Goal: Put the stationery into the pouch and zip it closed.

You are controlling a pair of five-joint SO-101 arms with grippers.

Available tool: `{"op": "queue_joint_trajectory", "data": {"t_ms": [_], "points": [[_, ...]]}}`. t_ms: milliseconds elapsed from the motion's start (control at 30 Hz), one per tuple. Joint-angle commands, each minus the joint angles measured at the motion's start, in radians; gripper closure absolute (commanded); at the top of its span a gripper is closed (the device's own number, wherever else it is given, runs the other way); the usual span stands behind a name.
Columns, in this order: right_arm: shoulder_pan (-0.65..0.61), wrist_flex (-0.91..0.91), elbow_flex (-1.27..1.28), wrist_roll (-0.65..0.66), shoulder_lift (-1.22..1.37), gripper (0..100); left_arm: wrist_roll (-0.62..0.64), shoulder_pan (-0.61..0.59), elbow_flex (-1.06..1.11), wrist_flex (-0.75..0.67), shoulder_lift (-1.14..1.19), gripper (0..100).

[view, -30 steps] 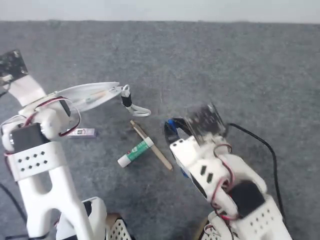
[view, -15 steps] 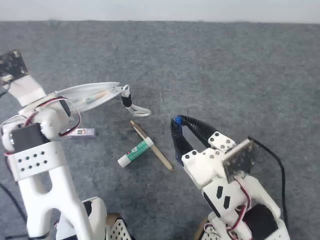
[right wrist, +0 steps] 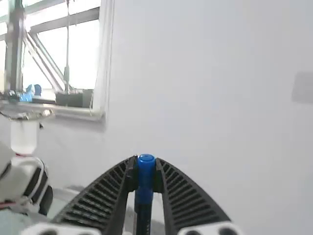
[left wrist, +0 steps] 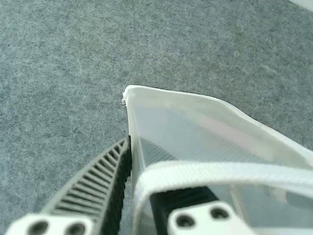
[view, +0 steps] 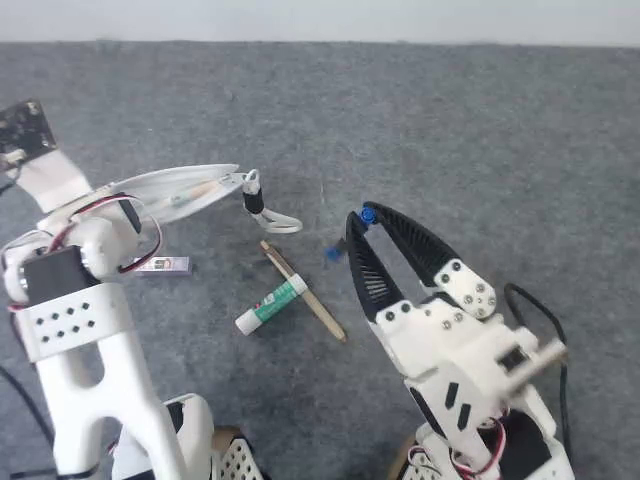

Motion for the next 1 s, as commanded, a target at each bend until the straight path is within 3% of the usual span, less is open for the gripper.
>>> {"op": "queue_joint_trajectory", "data": {"t_ms": [0, 133, 533, 967], "points": [[-0.058, -0.104, -0.037, -0.002, 0.007, 99.2, -0.015, 0.002, 0.001, -0.006, -0.005, 99], [-0.137, -0.114, -0.069, 0.000, 0.007, 99.2, -0.015, 0.002, 0.002, -0.006, -0.005, 99], [-0.143, -0.125, -0.241, -0.008, 0.157, 99.2, -0.014, 0.003, 0.015, -0.014, -0.011, 99], [-0.143, -0.473, -0.262, -0.003, 0.499, 99.2, -0.014, 0.003, 0.013, -0.014, -0.011, 99]]}}
